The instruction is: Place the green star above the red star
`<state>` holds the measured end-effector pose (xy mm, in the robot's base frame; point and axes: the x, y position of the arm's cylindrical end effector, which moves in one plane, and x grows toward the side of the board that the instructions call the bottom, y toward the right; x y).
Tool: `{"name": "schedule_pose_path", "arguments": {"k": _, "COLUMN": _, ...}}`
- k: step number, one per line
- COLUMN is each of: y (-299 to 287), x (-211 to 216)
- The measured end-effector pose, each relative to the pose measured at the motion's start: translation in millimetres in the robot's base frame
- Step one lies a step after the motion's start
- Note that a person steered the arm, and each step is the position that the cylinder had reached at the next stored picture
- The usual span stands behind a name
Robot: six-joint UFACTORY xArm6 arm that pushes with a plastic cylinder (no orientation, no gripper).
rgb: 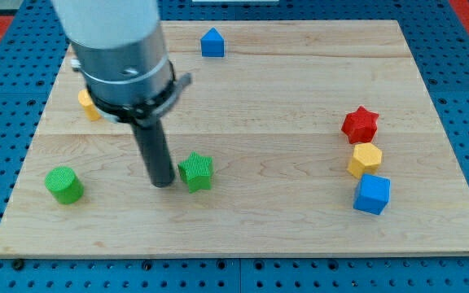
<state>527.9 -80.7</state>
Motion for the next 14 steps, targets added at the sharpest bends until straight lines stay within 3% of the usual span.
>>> {"name": "schedule_pose_path", "arguments": {"k": 1, "y": 44.1, "x": -14.7}}
{"name": "schedule_pose_path", "arguments": {"k": 3, "y": 147.7, "x": -99.6}}
{"name": "schedule_pose_path", "arguments": {"k": 4, "y": 135.2, "x": -71.9}}
{"name": "schedule_pose_path", "arguments": {"k": 5, "y": 177.4, "x": -54.9}}
{"name": "schedule_pose_path", "arguments": {"k": 6, "y": 177.9, "x": -109.0}}
{"name": "schedule_pose_path", "arguments": {"k": 7, "y": 163.4, "x": -113.7}}
{"name": "schedule_pose_path", "arguments": {"k": 9, "y": 152.3, "x": -164.5}}
{"name": "schedule_pose_path", "arguments": {"k": 10, "y": 234.0, "x": -167.8}}
{"name": "schedule_pose_path", "arguments": {"k": 11, "y": 232.7, "x": -174.7}}
{"name": "schedule_pose_path", "arguments": {"k": 13, "y": 232.8, "x": -268.5}}
{"name": "schedule_pose_path", "arguments": {"k": 14, "y": 232.8, "x": -273.4}}
